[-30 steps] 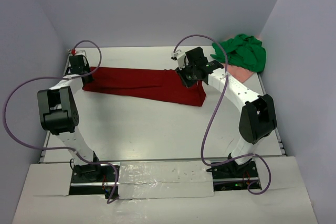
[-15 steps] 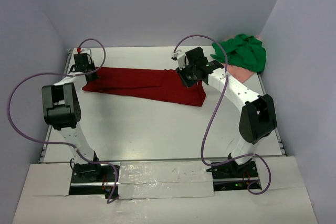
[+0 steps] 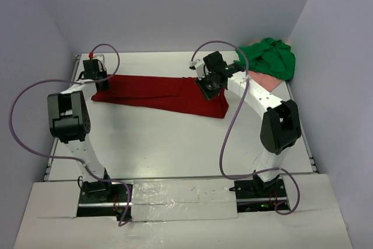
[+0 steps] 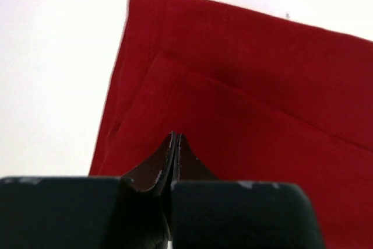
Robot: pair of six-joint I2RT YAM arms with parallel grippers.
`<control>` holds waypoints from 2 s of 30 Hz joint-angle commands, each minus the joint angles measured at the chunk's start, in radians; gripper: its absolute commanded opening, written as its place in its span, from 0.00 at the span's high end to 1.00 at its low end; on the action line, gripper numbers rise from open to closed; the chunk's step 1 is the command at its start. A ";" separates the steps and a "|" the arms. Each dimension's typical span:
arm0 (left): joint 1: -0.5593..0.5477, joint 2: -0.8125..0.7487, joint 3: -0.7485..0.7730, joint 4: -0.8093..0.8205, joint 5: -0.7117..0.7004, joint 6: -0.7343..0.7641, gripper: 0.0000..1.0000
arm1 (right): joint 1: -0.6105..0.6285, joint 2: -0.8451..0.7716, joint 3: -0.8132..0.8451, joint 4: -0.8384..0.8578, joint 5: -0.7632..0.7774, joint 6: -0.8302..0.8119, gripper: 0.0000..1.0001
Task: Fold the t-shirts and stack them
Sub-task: Fold the tshirt
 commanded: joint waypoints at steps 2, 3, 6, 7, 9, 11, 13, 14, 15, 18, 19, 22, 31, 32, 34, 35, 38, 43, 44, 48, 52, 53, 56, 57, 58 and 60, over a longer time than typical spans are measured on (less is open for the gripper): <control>-0.004 0.113 0.121 -0.141 0.037 0.031 0.96 | -0.008 -0.122 0.013 -0.052 0.005 -0.006 0.80; -0.005 0.142 0.152 -0.166 0.037 0.031 0.95 | -0.010 -0.152 0.012 -0.058 0.007 -0.003 0.80; -0.008 0.207 0.240 -0.284 0.069 0.031 0.91 | -0.013 -0.215 0.016 -0.093 -0.001 -0.003 0.80; -0.007 0.225 0.267 -0.322 0.095 0.031 0.91 | -0.014 -0.231 0.021 -0.103 -0.006 -0.003 0.80; -0.008 0.270 0.317 -0.405 0.102 0.076 0.90 | -0.019 -0.280 0.033 -0.117 -0.004 0.000 0.80; -0.015 0.304 0.357 -0.490 0.146 0.105 0.90 | -0.023 -0.312 0.042 -0.136 -0.003 0.000 0.80; -0.033 0.362 0.406 -0.643 0.169 0.159 0.90 | -0.033 -0.350 0.068 -0.163 0.007 0.002 0.79; -0.042 0.388 0.413 -0.693 0.196 0.185 0.89 | -0.036 -0.370 0.079 -0.172 0.008 0.002 0.79; -0.070 0.393 0.390 -0.768 0.201 0.241 0.89 | -0.043 -0.376 0.103 -0.192 0.011 0.003 0.78; -0.135 0.342 0.277 -0.807 0.177 0.352 0.89 | -0.066 -0.400 0.154 -0.227 0.007 0.008 0.78; -0.148 0.321 0.256 -0.841 0.192 0.384 0.89 | -0.072 -0.403 0.167 -0.235 0.000 0.010 0.77; -0.206 0.278 0.195 -0.919 0.249 0.520 0.87 | -0.100 -0.409 0.213 -0.255 -0.010 0.017 0.77; -0.504 0.224 0.093 -1.181 0.402 0.879 0.88 | -0.138 -0.401 0.372 -0.330 -0.035 0.042 0.76; -0.527 0.235 0.145 -1.224 0.436 0.909 0.87 | -0.143 -0.400 0.395 -0.337 -0.038 0.043 0.76; -0.613 0.226 0.189 -1.303 0.485 0.947 0.85 | -0.145 -0.393 0.429 -0.353 -0.026 0.049 0.76; -0.692 0.221 0.195 -1.300 0.481 0.958 0.85 | -0.146 -0.392 0.440 -0.363 -0.026 0.051 0.75; -0.853 0.224 0.259 -1.304 0.461 0.963 0.87 | -0.149 -0.375 0.479 -0.388 -0.012 0.062 0.75; -0.999 0.288 0.550 -1.304 0.543 0.950 0.94 | -0.154 -0.357 0.516 -0.405 -0.009 0.083 0.75; -1.027 0.304 0.596 -1.301 0.593 0.937 0.96 | -0.155 -0.358 0.515 -0.405 -0.006 0.088 0.75; -1.058 0.393 0.826 -1.298 0.743 0.863 1.00 | -0.158 -0.375 0.489 -0.397 -0.001 0.091 0.75; -1.050 0.373 0.827 -1.213 0.760 0.788 1.00 | -0.158 -0.407 0.428 -0.384 0.007 0.092 0.75; -1.038 0.353 0.795 -1.184 0.738 0.774 1.00 | -0.158 -0.413 0.417 -0.379 0.008 0.094 0.75; -0.997 0.296 0.727 -1.160 0.712 0.774 1.00 | -0.158 -0.445 0.357 -0.351 0.010 0.091 0.75; -0.983 0.289 0.727 -1.151 0.698 0.759 1.00 | -0.160 -0.459 0.340 -0.339 0.010 0.092 0.75; -0.951 0.272 0.730 -1.139 0.695 0.734 1.00 | -0.158 -0.465 0.310 -0.330 0.008 0.094 0.75; -0.921 0.247 0.720 -1.020 0.663 0.681 1.00 | -0.160 -0.487 0.274 -0.296 -0.013 0.099 0.75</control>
